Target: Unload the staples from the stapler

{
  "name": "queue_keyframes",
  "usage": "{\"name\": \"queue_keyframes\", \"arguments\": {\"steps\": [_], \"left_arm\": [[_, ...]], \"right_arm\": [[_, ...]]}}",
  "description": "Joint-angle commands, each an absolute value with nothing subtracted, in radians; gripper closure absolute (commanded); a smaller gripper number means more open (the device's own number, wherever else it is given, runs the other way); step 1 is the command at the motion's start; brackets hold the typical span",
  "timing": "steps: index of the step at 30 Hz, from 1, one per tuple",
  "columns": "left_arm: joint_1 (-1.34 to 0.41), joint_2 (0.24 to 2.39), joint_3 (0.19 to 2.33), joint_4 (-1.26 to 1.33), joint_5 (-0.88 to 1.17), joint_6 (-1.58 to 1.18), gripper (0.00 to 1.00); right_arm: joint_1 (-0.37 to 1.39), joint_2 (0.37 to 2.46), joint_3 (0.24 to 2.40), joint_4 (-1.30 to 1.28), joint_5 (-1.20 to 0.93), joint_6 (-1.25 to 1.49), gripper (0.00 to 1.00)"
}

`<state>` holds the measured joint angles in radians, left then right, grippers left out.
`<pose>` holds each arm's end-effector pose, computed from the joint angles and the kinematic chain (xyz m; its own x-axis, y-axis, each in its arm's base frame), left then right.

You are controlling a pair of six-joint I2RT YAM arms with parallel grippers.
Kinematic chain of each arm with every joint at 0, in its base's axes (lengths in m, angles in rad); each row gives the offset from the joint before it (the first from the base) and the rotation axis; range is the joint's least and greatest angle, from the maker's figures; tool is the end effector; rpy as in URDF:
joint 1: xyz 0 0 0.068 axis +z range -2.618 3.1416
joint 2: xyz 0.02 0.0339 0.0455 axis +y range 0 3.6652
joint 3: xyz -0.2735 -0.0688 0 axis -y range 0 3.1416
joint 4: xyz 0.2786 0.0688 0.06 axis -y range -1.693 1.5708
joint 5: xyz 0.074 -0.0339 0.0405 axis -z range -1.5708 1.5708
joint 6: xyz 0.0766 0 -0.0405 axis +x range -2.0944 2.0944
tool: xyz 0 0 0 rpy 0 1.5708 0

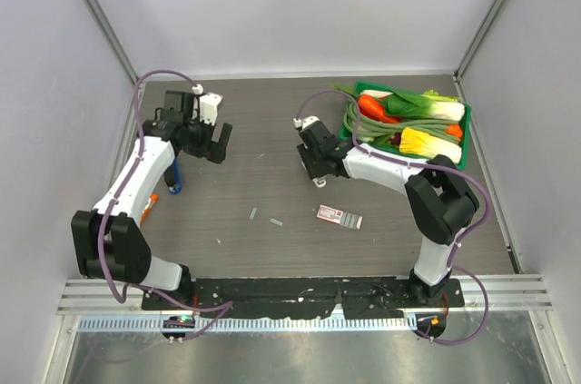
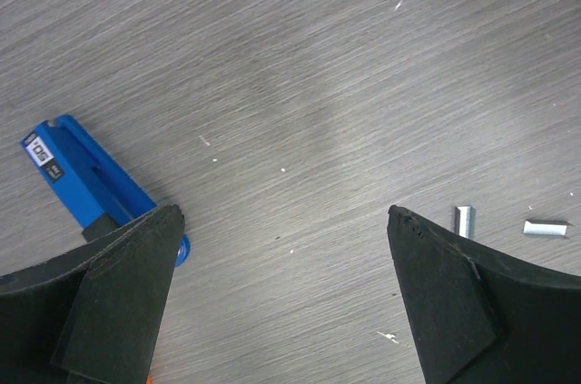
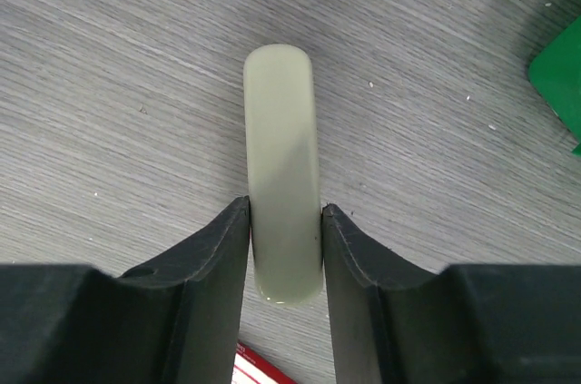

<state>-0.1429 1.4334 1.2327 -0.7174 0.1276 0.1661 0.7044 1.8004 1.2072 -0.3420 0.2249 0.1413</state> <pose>0.3536 -0.0607 0.2685 -0.7395 0.2721 -0.6157 0.3448 0.9387 0.0007 0.3426 0.2687 0.1542 -0.6818 -0.3992 -0.6130 -0.4387 0.8937 -0.0941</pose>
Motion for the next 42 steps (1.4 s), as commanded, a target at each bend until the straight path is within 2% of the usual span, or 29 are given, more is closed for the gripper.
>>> {"name": "queue_keyframes", "arguments": {"steps": [1,9,13,16,26,30,42], "left_arm": [[-0.188,1.45,1.223,-0.721,0.178,0.161,0.0],[-0.382,1.463,1.128,-0.644,0.201,0.135,0.0],[-0.388,1.471,1.108,-0.58,0.265,0.101,0.0],[-0.39,1.465,1.072,-0.505,0.334,0.068,0.0],[-0.41,1.526,1.035,-0.426,0.566,0.038,0.02],[-0.422,1.546,1.02,-0.422,0.58,0.075,0.08],[-0.434,1.555,0.971,-0.428,0.528,0.199,0.14]], "right_arm": [[0.701,1.809,1.258,-0.344,0.184,0.147,0.61],[0.704,1.789,1.243,-0.253,0.11,0.256,0.82],[0.71,1.689,1.112,-0.125,0.107,0.389,0.96],[0.721,1.574,0.961,0.078,0.094,0.475,0.99],[0.828,1.407,0.707,0.431,0.244,0.692,0.99],[0.874,1.41,0.701,0.445,0.271,0.71,0.99],[0.891,1.355,0.678,0.411,0.272,0.726,0.99]]}}
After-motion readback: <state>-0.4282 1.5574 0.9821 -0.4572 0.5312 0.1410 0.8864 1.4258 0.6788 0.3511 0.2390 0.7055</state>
